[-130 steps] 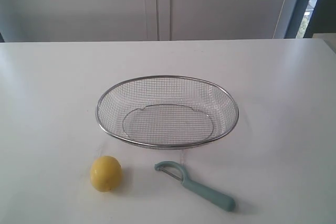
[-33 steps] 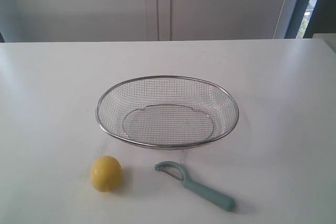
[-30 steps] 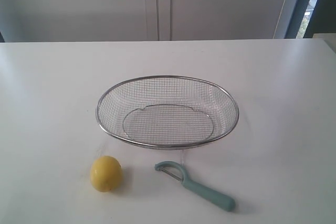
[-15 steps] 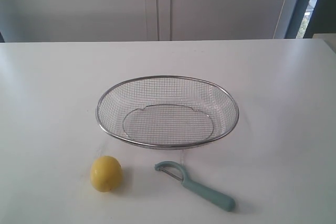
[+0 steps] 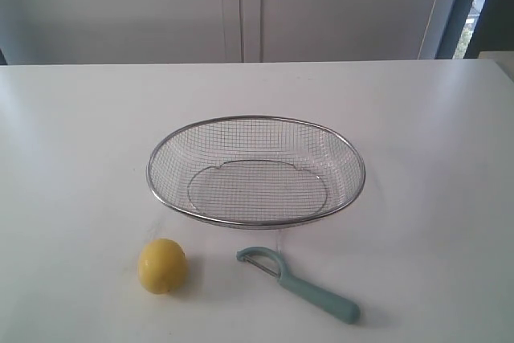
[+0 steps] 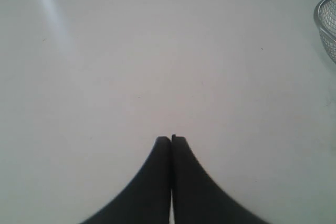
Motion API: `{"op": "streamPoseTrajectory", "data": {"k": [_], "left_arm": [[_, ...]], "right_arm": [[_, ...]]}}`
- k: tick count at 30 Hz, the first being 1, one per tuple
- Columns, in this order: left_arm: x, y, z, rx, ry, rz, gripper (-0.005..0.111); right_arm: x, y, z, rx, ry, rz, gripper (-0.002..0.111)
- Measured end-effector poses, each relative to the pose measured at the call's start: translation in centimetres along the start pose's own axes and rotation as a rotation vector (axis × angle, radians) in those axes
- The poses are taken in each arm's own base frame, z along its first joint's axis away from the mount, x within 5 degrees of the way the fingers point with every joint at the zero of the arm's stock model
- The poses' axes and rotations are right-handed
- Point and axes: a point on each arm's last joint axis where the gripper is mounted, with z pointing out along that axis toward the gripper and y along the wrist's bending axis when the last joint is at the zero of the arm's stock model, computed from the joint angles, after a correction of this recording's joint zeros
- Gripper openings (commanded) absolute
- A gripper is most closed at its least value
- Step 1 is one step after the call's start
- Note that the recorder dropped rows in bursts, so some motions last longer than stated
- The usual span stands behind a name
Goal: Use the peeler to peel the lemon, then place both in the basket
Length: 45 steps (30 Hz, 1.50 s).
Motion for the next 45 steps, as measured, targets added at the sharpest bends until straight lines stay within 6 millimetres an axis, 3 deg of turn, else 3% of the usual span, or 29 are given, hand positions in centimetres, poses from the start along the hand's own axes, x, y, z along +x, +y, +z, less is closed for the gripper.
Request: {"op": "streamPoseTrajectory", "data": {"k": [8, 19, 22, 27, 33, 45], "left_arm": [[0.0, 0.0, 0.0, 0.0, 0.0, 0.0, 0.0], [0.0, 0.0, 0.0, 0.0, 0.0, 0.0, 0.0], [0.0, 0.0, 0.0, 0.0, 0.0, 0.0, 0.0], [0.0, 0.0, 0.0, 0.0, 0.0, 0.0, 0.0], [0.0, 0.0, 0.0, 0.0, 0.0, 0.0, 0.0], [0.0, 0.0, 0.0, 0.0, 0.0, 0.0, 0.0]], "right_arm": [[-0.3, 0.4, 1.7, -0.034, 0.289, -0.02, 0.0], [-2.9, 0.8, 3.6, -0.066, 0.565, -0.048, 0.0], [-3.7, 0.8, 5.2, -0.076, 0.751, -0.071, 0.0], [-2.8, 0.8, 8.1, -0.105, 1.024, -0.086, 0.0], [-1.8, 0.8, 10.9, -0.145, 1.128, -0.104, 0.0], [-0.3, 4.5, 12.1, -0.386, 1.158, -0.24, 0.0]]}}
